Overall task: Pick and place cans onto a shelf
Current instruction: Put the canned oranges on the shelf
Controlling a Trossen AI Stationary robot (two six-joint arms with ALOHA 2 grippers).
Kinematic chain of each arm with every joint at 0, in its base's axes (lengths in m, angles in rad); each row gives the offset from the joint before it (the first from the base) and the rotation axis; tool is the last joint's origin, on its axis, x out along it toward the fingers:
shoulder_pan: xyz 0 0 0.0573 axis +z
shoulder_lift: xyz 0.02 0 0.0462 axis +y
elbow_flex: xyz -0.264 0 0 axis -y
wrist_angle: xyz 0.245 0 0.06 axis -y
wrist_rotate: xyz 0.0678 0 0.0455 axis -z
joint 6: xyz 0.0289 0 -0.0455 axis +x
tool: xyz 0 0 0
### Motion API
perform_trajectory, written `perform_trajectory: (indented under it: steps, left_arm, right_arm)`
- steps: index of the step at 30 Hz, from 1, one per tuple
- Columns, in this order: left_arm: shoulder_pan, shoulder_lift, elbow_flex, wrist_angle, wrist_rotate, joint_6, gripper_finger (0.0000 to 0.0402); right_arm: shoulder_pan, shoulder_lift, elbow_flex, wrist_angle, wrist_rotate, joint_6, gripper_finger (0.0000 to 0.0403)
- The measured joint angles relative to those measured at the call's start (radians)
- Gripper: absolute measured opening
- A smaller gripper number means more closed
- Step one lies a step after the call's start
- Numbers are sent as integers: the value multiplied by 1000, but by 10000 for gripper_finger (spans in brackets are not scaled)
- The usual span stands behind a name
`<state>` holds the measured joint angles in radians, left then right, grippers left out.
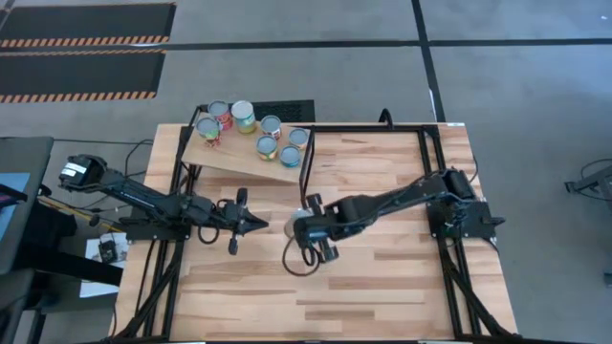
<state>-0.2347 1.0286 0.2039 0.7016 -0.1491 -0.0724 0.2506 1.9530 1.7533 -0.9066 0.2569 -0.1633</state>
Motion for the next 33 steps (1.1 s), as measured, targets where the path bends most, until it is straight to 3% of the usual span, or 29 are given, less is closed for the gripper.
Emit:
perform_trajectory:
  steps: [24, 33]
  left_arm:
    - [-4, 0, 0, -62, -24, -17, 2]
    - [-4, 0, 0, -62, -24, -18, 2]
  right_arm:
    - [9, 98, -6, 26, 30, -153, 8]
    - [-25, 98, -6, 45, -29, -128, 44]
